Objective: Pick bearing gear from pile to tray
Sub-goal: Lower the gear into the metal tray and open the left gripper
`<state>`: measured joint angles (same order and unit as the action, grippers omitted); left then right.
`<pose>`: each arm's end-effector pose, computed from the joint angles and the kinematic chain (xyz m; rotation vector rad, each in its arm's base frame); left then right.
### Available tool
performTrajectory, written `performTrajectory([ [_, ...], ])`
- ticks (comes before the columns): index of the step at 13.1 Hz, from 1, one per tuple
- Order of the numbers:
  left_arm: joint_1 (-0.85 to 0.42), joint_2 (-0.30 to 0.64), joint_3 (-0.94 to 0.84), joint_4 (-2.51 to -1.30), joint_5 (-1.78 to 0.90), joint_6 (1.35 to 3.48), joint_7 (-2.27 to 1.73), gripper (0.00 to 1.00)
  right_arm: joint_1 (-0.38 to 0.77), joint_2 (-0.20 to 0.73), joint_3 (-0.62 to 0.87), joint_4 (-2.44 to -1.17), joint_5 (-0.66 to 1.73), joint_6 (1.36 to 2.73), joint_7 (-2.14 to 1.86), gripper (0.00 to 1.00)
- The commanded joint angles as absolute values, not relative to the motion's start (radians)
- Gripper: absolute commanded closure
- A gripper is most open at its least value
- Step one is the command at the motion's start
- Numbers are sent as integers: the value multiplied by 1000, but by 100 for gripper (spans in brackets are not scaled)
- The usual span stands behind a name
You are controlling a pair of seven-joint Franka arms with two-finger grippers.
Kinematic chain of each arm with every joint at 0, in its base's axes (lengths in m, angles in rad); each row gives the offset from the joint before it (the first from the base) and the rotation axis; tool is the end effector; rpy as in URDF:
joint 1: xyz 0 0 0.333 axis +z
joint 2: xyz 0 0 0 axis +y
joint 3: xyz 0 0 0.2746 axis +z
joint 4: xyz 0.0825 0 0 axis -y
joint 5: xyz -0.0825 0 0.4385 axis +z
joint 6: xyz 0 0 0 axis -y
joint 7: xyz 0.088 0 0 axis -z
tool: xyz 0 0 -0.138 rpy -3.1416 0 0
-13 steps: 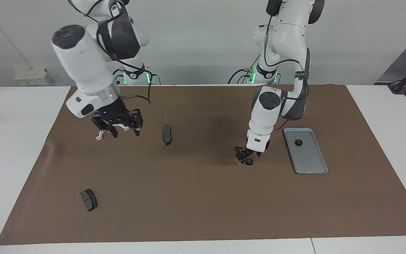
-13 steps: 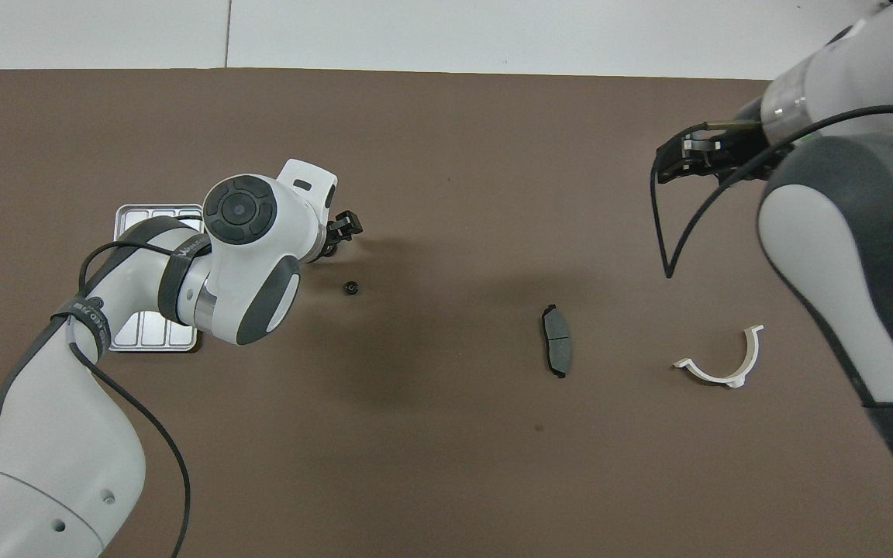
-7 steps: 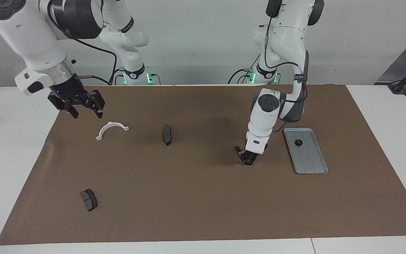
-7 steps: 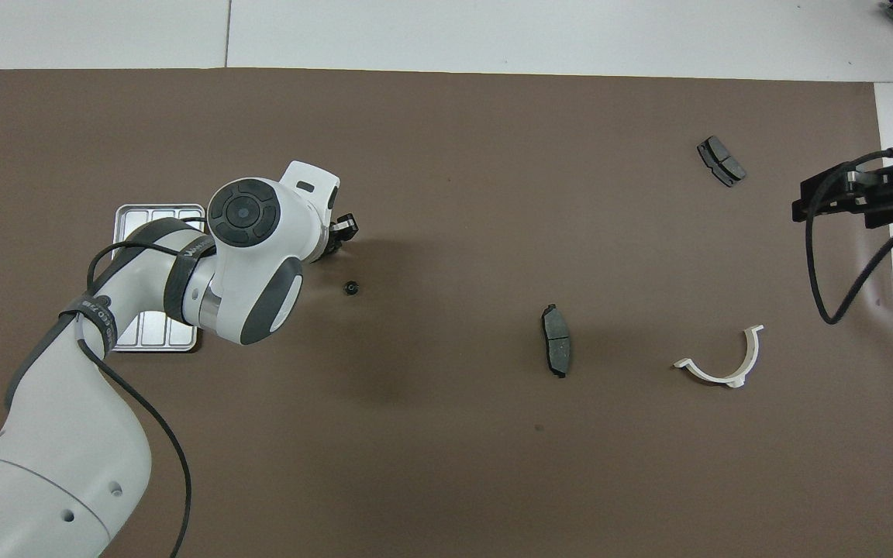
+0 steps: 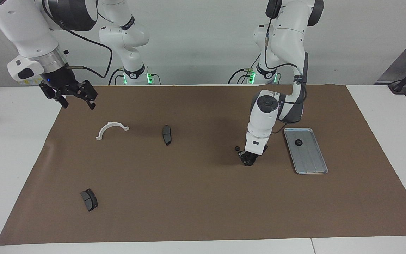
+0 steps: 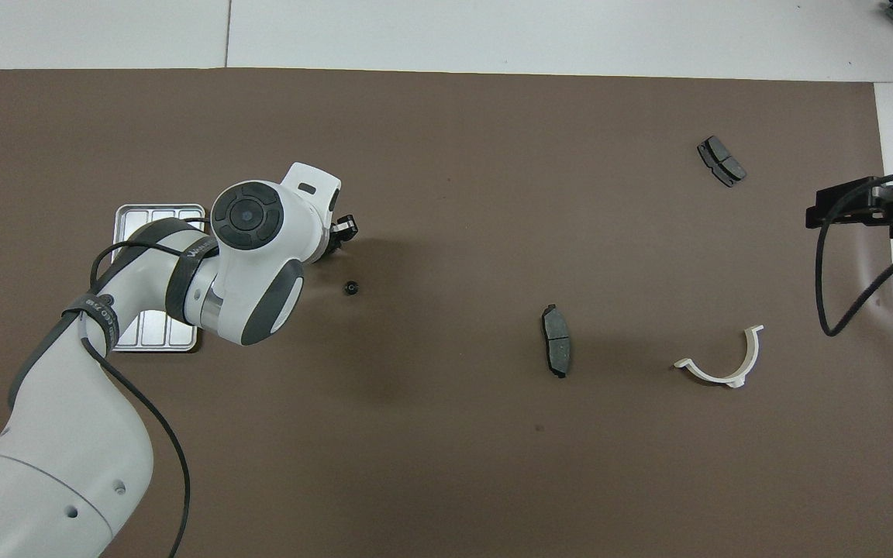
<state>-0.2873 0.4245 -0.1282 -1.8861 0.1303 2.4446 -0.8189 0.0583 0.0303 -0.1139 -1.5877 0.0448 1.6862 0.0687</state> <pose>0.6178 -0.2694 0.1918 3.0451 0.4979 0.2097 0.6292 -0.0286 0.5352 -3.0918 0.1978 -0.1056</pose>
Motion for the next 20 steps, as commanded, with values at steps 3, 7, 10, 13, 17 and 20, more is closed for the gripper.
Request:
performTrajectory([
  [3, -288, 426, -114, -1872, 152, 2432, -828, 100, 63, 15, -120, -1623, 48, 1710, 55, 0],
  [7, -162, 267, -121, -1878, 128, 2271, -699, 100, 64, 15, -120, -1623, 46, 1717, 58, 0],
  [10, -8, 180, -120, -1881, 6, 2145, -409, 100, 55, 15, -118, -1620, 38, 1685, 57, 0],
  [13, 135, 143, -115, -1957, -18, 2149, -168, 100, 61, 12, -118, -1624, 40, 1674, 54, 0],
  [17, 202, 113, -114, -2164, -20, 2347, -118, 100, 61, 12, -118, -1623, 44, 1674, 54, 0],
  [20, 195, 121, -114, -2215, -20, 2396, -127, 90, 63, 12, -118, -1624, 46, 1674, 54, 0],
])
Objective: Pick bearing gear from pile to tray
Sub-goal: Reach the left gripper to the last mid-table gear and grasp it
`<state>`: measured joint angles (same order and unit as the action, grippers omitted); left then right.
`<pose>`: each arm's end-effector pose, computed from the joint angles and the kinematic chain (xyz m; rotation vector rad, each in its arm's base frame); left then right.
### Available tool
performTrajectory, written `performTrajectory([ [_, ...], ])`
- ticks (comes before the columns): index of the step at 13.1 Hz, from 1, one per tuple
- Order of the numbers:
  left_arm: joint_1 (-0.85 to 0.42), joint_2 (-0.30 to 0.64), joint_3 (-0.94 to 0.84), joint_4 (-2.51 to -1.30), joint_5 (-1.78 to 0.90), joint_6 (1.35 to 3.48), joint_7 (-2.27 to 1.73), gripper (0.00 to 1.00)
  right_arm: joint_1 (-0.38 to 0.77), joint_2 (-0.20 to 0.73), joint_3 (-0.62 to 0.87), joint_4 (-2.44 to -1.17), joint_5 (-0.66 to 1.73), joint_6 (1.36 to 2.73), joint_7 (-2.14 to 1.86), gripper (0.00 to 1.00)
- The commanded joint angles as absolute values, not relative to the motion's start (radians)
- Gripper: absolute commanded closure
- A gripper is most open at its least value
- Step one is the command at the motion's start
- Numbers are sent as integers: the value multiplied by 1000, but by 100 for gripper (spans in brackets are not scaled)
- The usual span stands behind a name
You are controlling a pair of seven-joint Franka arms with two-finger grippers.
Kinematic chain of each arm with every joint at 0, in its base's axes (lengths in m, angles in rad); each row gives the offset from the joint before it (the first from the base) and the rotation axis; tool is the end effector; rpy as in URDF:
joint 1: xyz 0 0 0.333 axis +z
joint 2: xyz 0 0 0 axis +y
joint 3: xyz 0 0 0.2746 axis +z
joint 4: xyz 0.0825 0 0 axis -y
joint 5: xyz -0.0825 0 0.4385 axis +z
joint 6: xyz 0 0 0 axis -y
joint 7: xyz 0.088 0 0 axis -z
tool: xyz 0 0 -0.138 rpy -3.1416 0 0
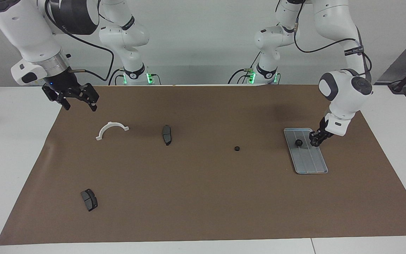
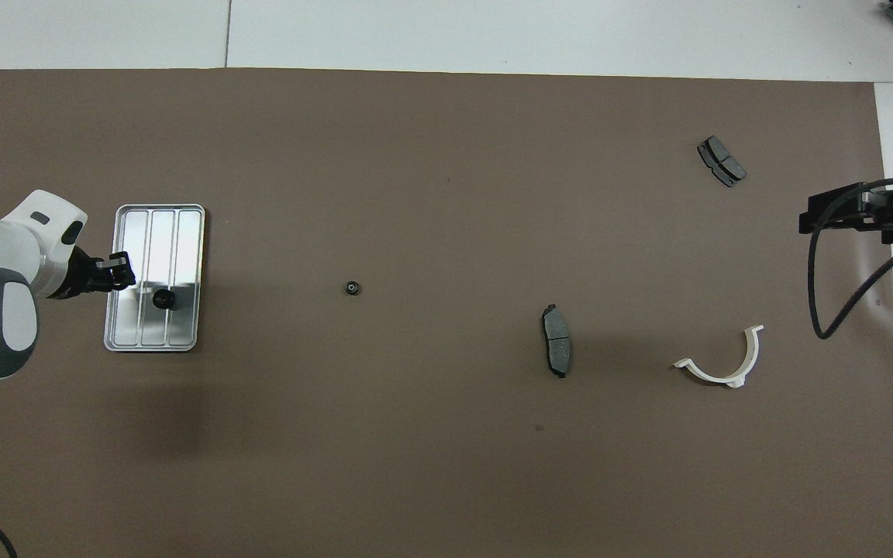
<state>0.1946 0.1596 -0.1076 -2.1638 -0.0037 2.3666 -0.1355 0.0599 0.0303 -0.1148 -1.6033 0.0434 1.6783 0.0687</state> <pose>0.5934 0.0505 0.2180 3.1001 0.3531 0.0680 0.6270 -0.0282 0.5261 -3.0945 0.1970 -0.0692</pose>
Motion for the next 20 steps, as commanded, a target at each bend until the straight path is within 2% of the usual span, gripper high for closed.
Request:
performTrajectory([
  [1, 190, 120, -114, -2233, -20, 2405, -127, 72, 63, 12, -118, -1624, 46, 1674, 54, 0],
  [2, 190, 120, -114, -2240, -20, 2408, -123, 48, 63, 12, -117, -1624, 46, 1674, 54, 0],
  [3, 190, 121, -114, -2237, -18, 2410, -123, 0, 61, 12, -118, -1624, 46, 1674, 54, 0],
  [6, 176, 121, -114, -2142, -14, 2312, -117, 0, 63, 12, -118, -1624, 46, 1674, 54, 0],
  [10, 60, 127, -118, -1906, -11, 2057, -277, 0, 61, 12, -118, -1624, 46, 1674, 54, 0],
  [12, -52, 130, -117, -1905, 1, 2097, -487, 0, 63, 12, -118, -1624, 46, 1674, 54, 0],
  [14, -160, 133, -115, -1962, 6, 2215, -610, 0, 63, 12, -118, -1624, 46, 1674, 54, 0],
  [20, -370, 316, -115, -1951, 156, 2359, -1036, 0, 63, 12, -118, -1624, 46, 1674, 54, 0],
])
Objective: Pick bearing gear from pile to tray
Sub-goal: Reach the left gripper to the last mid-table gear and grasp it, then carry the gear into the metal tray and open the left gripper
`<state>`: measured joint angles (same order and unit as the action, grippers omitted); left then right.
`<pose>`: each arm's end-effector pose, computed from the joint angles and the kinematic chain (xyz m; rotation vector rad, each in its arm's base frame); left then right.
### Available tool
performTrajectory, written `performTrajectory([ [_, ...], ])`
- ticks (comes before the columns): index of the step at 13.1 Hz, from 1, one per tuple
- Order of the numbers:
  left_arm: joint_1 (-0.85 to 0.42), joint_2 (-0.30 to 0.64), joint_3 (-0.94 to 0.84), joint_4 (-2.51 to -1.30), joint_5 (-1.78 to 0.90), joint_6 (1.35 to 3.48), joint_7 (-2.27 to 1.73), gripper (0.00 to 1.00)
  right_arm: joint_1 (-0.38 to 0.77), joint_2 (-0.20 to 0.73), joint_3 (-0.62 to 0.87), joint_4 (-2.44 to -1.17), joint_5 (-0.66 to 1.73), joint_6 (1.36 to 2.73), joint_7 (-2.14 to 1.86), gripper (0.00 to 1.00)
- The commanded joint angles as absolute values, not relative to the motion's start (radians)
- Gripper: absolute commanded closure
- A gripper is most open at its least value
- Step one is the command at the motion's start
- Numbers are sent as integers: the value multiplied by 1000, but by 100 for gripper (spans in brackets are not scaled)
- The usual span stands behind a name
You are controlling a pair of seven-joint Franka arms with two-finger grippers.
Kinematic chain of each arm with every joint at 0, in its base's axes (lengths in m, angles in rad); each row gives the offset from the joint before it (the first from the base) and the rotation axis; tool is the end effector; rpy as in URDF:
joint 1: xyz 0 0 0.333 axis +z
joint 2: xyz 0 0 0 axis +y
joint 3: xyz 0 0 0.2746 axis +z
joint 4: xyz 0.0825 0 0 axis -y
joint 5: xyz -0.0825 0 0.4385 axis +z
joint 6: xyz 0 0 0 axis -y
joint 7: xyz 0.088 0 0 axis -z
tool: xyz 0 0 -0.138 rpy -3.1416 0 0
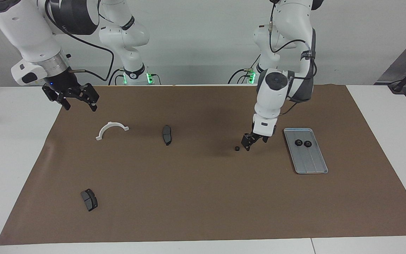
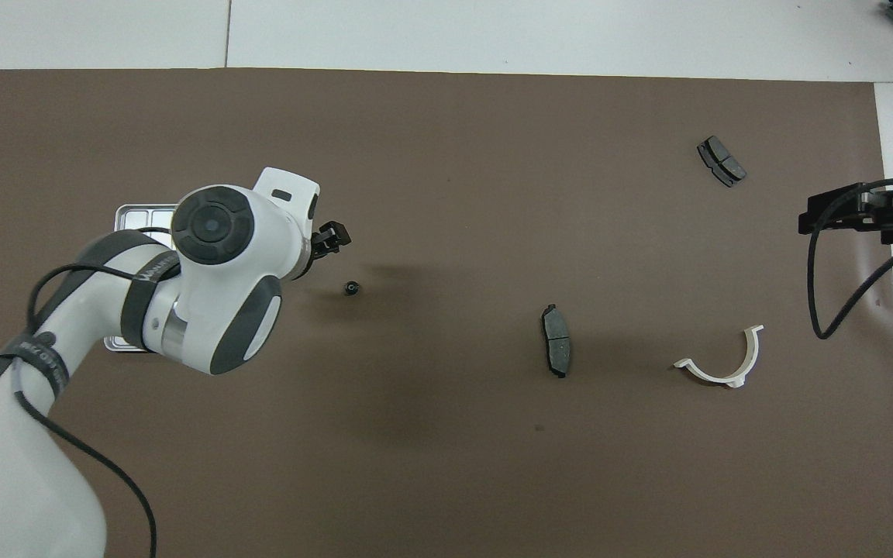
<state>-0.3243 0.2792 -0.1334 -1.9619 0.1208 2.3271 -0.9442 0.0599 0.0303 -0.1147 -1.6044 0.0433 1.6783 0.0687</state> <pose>0.5850 -0.2829 0.2382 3.0550 0.6419 0.1623 0.6270 -0.0282 0.5255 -3.0946 0.1969 -0.0675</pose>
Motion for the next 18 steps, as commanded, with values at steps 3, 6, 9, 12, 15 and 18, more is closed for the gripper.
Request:
performTrajectory([
  [3, -388, 318, -117, -1968, 156, 2365, -1052, 27, 63, 12, -118, -1624, 46, 1674, 54, 0],
  [6, -406, 328, -117, -1980, 158, 2384, -1072, 57, 61, 12, -118, -1624, 46, 1674, 54, 0],
  [9, -407, 327, -117, -2016, 158, 2424, -1072, 61, 63, 12, -118, -1624, 46, 1674, 54, 0],
  [12, -407, 327, -117, -2016, 158, 2425, -1072, 61, 61, 12, -118, -1624, 46, 1674, 54, 0],
  [15, -408, 327, -117, -2022, 158, 2428, -1072, 61, 61, 12, -118, -1624, 46, 1674, 54, 0],
  [18, -419, 327, -117, -2028, 158, 2434, -1071, 66, 61, 12, -118, -1624, 46, 1674, 54, 0],
])
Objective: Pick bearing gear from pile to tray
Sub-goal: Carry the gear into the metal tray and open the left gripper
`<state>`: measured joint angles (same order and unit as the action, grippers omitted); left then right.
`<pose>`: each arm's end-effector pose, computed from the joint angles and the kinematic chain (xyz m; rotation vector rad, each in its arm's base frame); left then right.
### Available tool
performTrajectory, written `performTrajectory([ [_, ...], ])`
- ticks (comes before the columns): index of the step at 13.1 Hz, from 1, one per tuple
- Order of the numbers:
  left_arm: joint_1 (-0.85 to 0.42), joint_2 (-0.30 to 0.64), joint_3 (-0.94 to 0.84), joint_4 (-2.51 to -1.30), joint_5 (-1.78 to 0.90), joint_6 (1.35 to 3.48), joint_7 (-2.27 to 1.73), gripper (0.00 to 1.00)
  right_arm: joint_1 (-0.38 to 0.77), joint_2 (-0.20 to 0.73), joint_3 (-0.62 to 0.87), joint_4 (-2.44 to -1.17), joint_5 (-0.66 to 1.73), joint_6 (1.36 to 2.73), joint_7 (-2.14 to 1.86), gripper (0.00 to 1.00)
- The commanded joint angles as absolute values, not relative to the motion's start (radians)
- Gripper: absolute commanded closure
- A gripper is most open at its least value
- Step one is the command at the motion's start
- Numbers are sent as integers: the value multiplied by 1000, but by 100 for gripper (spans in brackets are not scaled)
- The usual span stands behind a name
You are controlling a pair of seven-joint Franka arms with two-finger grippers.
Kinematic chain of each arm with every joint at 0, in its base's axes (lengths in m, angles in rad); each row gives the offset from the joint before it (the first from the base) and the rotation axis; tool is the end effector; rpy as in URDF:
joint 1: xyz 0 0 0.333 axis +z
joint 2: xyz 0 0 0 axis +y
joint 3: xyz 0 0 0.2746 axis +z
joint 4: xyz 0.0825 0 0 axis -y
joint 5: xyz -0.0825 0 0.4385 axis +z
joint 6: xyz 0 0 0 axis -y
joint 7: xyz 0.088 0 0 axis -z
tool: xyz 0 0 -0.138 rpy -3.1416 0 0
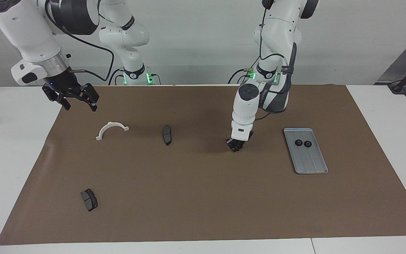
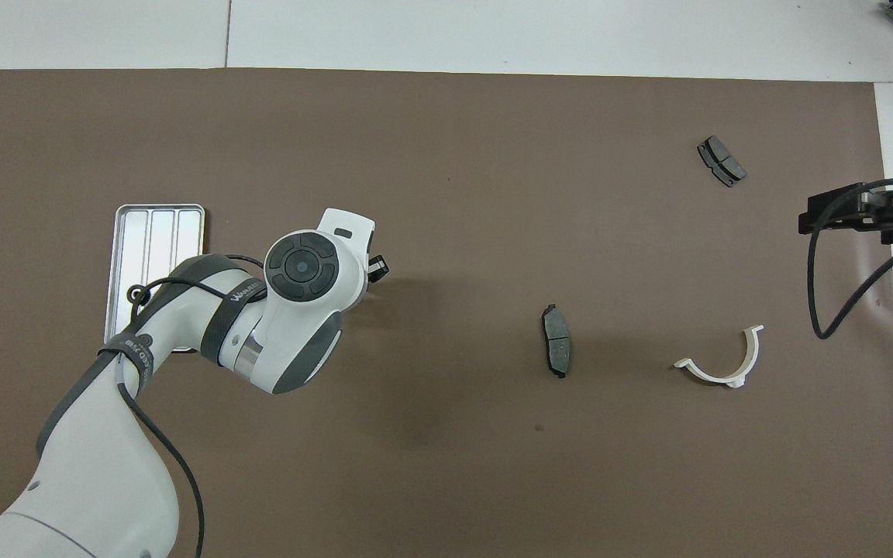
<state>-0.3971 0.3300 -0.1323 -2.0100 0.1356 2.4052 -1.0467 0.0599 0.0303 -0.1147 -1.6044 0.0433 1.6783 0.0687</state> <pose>0.5507 -0.3198 0.1902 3.0545 0.6646 0.1344 0.6270 -0.0282 0.5255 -3.0946 0.1969 -0.0675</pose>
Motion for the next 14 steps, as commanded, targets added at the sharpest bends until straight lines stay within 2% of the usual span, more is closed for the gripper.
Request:
performTrajectory([
  [1, -419, 327, -117, -2028, 160, 2436, -1071, 76, 61, 12, -118, -1624, 46, 1674, 54, 0],
  [2, -417, 327, -117, -2028, 160, 2434, -1068, 100, 61, 12, -118, -1624, 46, 1674, 54, 0],
  [5, -407, 322, -115, -2002, 158, 2398, -1060, 100, 61, 12, -118, -1624, 46, 1674, 54, 0],
  [7, -373, 278, -110, -1958, 160, 2318, -1039, 100, 63, 12, -118, -1624, 46, 1674, 54, 0],
  [10, -231, 187, -118, -1948, 141, 2244, -857, 100, 61, 12, -118, -1624, 46, 1674, 54, 0],
  [14, -22, 178, -118, -1956, 89, 2252, -486, 100, 61, 12, -118, -1624, 46, 1674, 54, 0],
])
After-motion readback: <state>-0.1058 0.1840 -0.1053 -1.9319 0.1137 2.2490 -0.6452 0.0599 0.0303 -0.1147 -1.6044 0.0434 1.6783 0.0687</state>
